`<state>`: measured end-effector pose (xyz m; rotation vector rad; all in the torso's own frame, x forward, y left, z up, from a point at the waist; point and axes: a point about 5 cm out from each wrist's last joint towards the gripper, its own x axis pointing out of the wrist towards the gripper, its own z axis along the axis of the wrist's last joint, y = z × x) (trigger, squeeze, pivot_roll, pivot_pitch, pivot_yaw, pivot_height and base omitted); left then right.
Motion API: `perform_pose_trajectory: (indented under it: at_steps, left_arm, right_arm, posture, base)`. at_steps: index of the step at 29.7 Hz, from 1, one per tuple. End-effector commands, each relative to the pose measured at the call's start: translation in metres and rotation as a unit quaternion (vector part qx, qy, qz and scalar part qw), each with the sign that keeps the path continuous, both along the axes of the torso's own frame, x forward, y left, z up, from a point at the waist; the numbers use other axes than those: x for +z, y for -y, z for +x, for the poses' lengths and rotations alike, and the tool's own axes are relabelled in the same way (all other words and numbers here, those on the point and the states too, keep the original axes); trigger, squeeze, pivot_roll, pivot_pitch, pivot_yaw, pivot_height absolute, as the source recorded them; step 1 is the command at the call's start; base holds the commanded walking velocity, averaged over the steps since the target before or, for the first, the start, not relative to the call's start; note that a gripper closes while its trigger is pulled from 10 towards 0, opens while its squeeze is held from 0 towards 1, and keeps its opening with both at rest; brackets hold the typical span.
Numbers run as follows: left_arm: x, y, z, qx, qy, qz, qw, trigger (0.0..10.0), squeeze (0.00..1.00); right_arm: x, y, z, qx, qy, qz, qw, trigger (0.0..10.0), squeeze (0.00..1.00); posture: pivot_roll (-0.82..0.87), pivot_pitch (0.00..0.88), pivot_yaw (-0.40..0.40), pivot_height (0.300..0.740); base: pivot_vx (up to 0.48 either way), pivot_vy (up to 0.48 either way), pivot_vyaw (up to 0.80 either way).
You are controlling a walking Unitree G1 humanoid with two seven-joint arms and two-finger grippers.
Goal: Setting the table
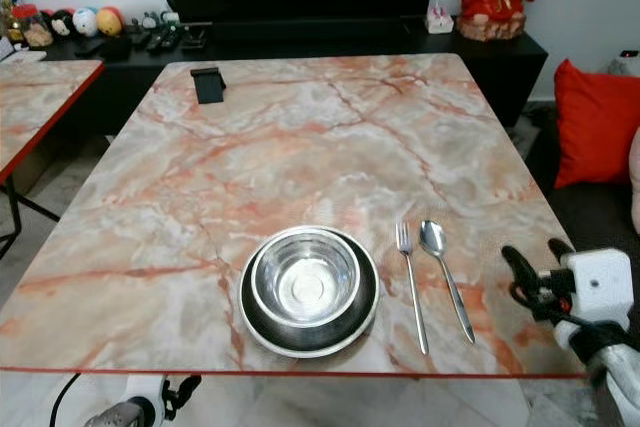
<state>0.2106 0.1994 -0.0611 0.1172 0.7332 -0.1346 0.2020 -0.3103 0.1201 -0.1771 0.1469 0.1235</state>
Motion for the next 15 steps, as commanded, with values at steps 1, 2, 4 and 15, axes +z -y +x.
perform_pose_trajectory:
  at_steps: [1, 2, 4, 15]
  left_arm:
    - [-0.002, 0.001, -0.002, -0.004, -0.009, 0.001, 1.0, 10.0, 0.0]
    - [-0.001, 0.001, -0.001, -0.004, -0.009, 0.001, 1.0, 10.0, 0.0]
    - [-0.001, 0.001, 0.0, -0.003, -0.007, 0.0, 1.0, 10.0, 0.0]
    - [-0.001, -0.001, -0.002, 0.005, -0.007, 0.002, 1.0, 10.0, 0.0]
  right_arm:
    - [0.003, -0.008, -0.001, 0.033, 0.009, 0.015, 0.999, 10.0, 0.0]
    - [0.001, -0.01, -0.003, 0.043, 0.006, 0.021, 0.999, 10.0, 0.0]
    - [-0.001, -0.015, -0.005, 0.061, 0.004, 0.041, 0.997, 10.0, 0.0]
    - [-0.027, -0.026, -0.017, 0.09, -0.021, 0.103, 0.99, 10.0, 0.0]
  posture:
    - [-0.09, 0.0, 0.047, 0.74]
    - [-0.08, 0.0, 0.047, 0.74]
    - [-0.08, 0.0, 0.045, 0.74]
    - [-0.08, 0.0, 0.039, 0.74]
  base:
    - [0.0, 0.0, 0.0]
    - [0.0, 0.0, 0.0]
    - [0.0, 0.0, 0.0]
    - [0.0, 0.0, 0.0]
